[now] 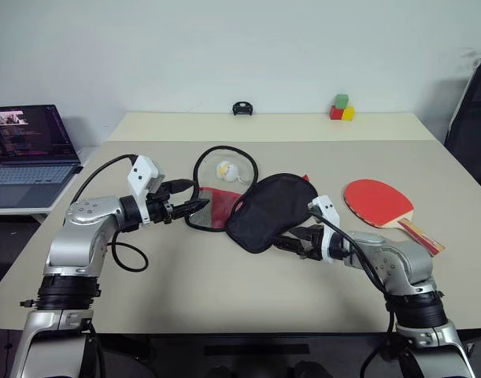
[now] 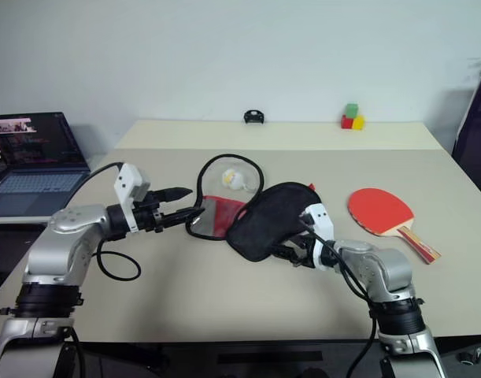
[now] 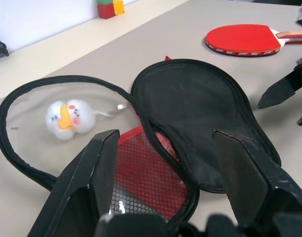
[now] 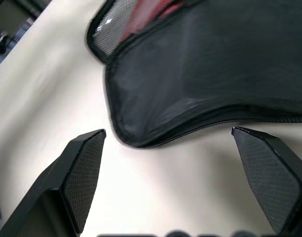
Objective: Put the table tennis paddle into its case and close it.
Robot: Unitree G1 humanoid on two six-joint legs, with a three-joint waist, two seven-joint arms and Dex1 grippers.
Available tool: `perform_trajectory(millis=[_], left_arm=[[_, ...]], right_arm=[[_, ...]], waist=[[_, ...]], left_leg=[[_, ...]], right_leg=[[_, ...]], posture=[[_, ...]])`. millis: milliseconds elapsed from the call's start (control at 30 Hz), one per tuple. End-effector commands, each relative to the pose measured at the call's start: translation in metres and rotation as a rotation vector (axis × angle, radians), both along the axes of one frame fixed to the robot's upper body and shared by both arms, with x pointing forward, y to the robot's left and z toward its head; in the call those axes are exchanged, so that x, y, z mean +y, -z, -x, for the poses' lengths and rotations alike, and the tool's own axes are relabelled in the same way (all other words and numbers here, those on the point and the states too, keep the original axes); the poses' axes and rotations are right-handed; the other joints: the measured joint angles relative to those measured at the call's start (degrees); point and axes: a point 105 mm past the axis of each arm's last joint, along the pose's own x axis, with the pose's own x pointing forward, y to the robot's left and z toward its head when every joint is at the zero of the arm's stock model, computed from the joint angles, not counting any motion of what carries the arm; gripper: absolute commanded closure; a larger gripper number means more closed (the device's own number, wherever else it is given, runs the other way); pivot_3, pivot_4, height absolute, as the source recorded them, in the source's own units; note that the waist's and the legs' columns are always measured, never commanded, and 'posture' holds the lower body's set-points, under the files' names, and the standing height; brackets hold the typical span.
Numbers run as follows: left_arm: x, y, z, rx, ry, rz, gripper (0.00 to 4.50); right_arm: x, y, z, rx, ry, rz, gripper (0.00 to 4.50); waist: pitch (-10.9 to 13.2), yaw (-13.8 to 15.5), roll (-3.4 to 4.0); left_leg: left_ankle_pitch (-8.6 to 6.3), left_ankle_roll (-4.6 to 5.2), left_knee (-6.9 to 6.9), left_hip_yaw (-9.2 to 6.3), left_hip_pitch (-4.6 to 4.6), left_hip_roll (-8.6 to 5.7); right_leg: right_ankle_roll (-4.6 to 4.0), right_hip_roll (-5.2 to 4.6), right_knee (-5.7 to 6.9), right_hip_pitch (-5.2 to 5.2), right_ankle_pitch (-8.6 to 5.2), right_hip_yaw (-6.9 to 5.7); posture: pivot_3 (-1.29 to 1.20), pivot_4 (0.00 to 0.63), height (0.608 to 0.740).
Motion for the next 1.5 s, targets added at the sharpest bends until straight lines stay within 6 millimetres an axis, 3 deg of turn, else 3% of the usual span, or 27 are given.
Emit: perform_trajectory(millis=[33,633,767,1100,1500], left_arm=[[0.0,-0.014,-0.001,-0.054,0.004,-0.004,1.21],[0.002,-0.014,-0.002,-0.058,-0.009,-0.001,1.21],[0.002,-0.014,-0.002,-0.06,-0.01,-0.003,1.21],[-0.005,-0.012,-0.002,-0.054,0.017,-0.014,1.21],[-0.028,-0.017,0.001,-0.051,0.133,-0.052,1.21]], right_arm=[[0.0,-0.009,-0.005,-0.025,0.014,-0.008,0.01],[0.035,-0.016,-0.018,-0.006,0.057,-0.123,0.01],[0.032,-0.012,-0.02,-0.012,0.089,-0.102,0.93],[0.031,-0.002,-0.014,0.051,0.099,-0.113,4.47],[0.033,-0.005,0.013,0.109,-0.074,-0.128,4.47]], waist=[[0.0,-0.01,0.0],[0.0,-0.08,0.0],[0.0,-0.07,0.0],[0.0,-0.08,0.0],[0.0,-0.06,0.0]], left_leg=[[0.0,0.0,0.0,0.0,0.0,0.0],[0.0,0.0,-0.01,0.01,0.0,0.0],[0.0,0.0,-0.01,0.01,-0.01,0.0],[0.0,0.0,-0.02,0.01,0.0,0.0],[0.0,0.0,-0.01,0.01,-0.02,-0.01]], right_leg=[[0.0,0.0,0.0,0.0,0.0,0.0],[0.0,0.01,0.01,-0.02,0.0,0.02],[0.0,0.0,0.0,-0.02,0.0,0.02],[0.0,0.01,0.01,-0.03,0.0,0.02],[0.0,0.01,0.0,-0.03,0.0,0.01]], posture=[[0.0,0.15,0.74],[0.0,0.15,0.74],[0.0,0.15,0.74],[0.0,0.15,0.74],[0.0,0.15,0.74]])
